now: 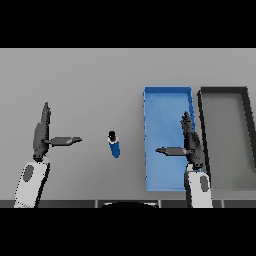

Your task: Pick up the blue pipe and place it into the blue bin.

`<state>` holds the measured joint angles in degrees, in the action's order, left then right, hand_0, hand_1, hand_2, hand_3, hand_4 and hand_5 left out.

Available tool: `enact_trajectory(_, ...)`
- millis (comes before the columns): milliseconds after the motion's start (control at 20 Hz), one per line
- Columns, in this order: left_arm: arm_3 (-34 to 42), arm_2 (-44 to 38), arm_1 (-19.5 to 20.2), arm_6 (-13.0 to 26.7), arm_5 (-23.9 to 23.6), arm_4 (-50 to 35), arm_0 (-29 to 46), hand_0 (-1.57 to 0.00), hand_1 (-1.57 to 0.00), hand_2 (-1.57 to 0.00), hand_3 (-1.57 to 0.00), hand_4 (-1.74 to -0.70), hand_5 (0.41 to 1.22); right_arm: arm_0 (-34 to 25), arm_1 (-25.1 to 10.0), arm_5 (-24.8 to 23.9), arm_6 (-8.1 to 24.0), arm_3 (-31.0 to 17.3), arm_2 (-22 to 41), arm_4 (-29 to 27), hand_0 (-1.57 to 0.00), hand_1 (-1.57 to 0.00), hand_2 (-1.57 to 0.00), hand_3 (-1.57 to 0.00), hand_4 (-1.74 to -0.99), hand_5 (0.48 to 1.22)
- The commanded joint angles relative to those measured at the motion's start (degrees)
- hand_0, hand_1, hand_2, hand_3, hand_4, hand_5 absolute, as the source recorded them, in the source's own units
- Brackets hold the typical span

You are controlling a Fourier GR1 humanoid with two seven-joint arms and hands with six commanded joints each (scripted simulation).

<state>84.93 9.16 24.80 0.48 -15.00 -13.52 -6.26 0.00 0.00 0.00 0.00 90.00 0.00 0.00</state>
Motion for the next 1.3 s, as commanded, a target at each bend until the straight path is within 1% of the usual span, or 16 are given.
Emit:
enact_trajectory(0,-0.1,0.0,-0.1,-0.1,-0.1,0.0,-0.2,0.00,0.00,0.00,0.00,-0.97,0.593,-0.2,-0.1,0.0,0.2,-0.2,-0.2,-0.1,0.00,0.00,0.00,0.00,-1.205,0.629)
enact_trajectory(250,-2.1,0.2,-1.0,0.7,-0.5,0.5,-2.7,0.00,0.00,0.00,0.00,-0.97,0.593,-2.4,-1.5,0.6,0.9,-2.3,-1.7,-1.0,0.00,0.00,0.00,0.00,-1.205,0.629)
enact_trajectory(300,-1.8,1.8,2.4,-3.5,5.2,1.1,-0.6,0.00,0.00,0.00,0.00,-0.97,0.593,-1.2,-4.9,1.1,-3.7,-0.7,-0.1,3.2,0.00,0.00,0.00,0.00,-1.205,0.629)
enact_trajectory(350,-3.0,2.5,4.8,-5.9,9.1,1.5,0.3,0.00,0.00,0.00,0.00,-0.96,0.592,0.6,-7.2,1.4,-6.6,1.0,1.1,5.9,0.00,0.00,0.00,0.00,-1.201,0.628)
enact_trajectory(400,-3.5,2.8,6.5,-7.8,11.7,1.7,0.9,0.00,0.00,0.00,0.00,-0.96,0.590,1.7,-8.2,1.5,-7.3,2.2,2.2,7.9,0.00,0.00,0.00,0.00,-1.197,0.627)
enact_trajectory(500,-5.1,3.0,7.8,-9.5,14.5,1.7,0.3,0.00,0.00,0.00,0.00,-0.96,0.592,3.0,-9.0,1.9,-7.3,4.3,3.0,8.8,0.00,0.00,0.00,0.00,-1.193,0.622)
enact_trajectory(550,-5.1,3.2,7.9,-9.2,15.4,1.3,-0.2,0.00,0.00,0.00,0.00,-0.96,0.595,3.1,-9.2,2.1,-7.0,4.1,3.1,9.0,0.00,0.00,0.00,0.00,-1.196,0.623)
enact_trajectory(650,-4.3,3.5,8.6,-10.2,17.3,0.5,0.6,0.00,0.00,0.00,0.00,-0.96,0.593,4.0,-9.3,2.4,-7.1,5.3,3.5,9.0,0.00,0.00,0.00,0.00,-1.203,0.625)
enact_trajectory(700,-3.9,3.8,8.9,-11.1,18.5,0.2,0.8,0.00,0.00,0.00,0.00,-0.97,0.594,3.7,-8.9,2.0,-6.0,5.4,3.8,9.5,0.00,0.00,0.00,0.00,-1.197,0.621)
enact_trajectory(750,-2.2,4.5,9.8,-11.6,20.1,0.1,1.8,0.00,0.00,0.00,0.00,-0.98,0.584,3.7,-9.8,2.5,-6.0,5.4,3.3,9.0,0.00,0.00,0.00,0.00,-1.192,0.621)
enact_trajectory(850,0.6,6.0,11.9,-10.3,22.9,-0.1,2.6,0.00,0.00,0.00,0.00,-1.01,0.561,3.6,-9.4,2.5,-6.5,5.5,3.6,9.1,0.00,0.00,0.00,0.00,-1.180,0.617)
enact_trajectory(950,3.2,8.6,12.1,-9.4,24.9,0.6,3.5,0.00,0.00,0.00,0.00,-1.05,0.535,2.8,-9.5,2.3,-6.0,4.6,3.4,9.2,0.00,0.00,0.00,0.00,-1.176,0.615)
enact_trajectory(1000,4.4,9.9,11.4,-8.1,25.3,0.7,3.5,0.00,0.00,0.00,0.00,-1.07,0.522,3.1,-9.8,2.7,-6.3,4.3,3.4,9.2,0.00,0.00,0.00,0.00,-1.174,0.616)
enact_trajectory(1050,5.3,11.3,10.9,-6.0,26.4,0.3,3.5,0.00,0.00,0.00,0.00,-1.10,0.510,2.1,-9.6,2.7,-5.1,4.1,3.3,8.9,0.00,0.00,0.00,0.00,-1.173,0.616)
enact_trajectory(1100,6.4,12.7,10.5,-5.2,26.8,0.9,4.0,0.00,0.00,0.00,0.00,-1.11,0.497,2.3,-9.7,2.6,-5.0,4.7,3.7,9.5,0.00,0.00,0.00,0.00,-1.164,0.617)
enact_trajectory(1250,7.3,15.8,9.0,-3.5,26.7,3.8,4.2,0.00,0.00,0.00,0.00,-1.14,0.464,2.6,-9.5,2.7,-4.7,4.8,3.5,9.0,0.00,0.00,0.00,0.00,-1.189,0.619)
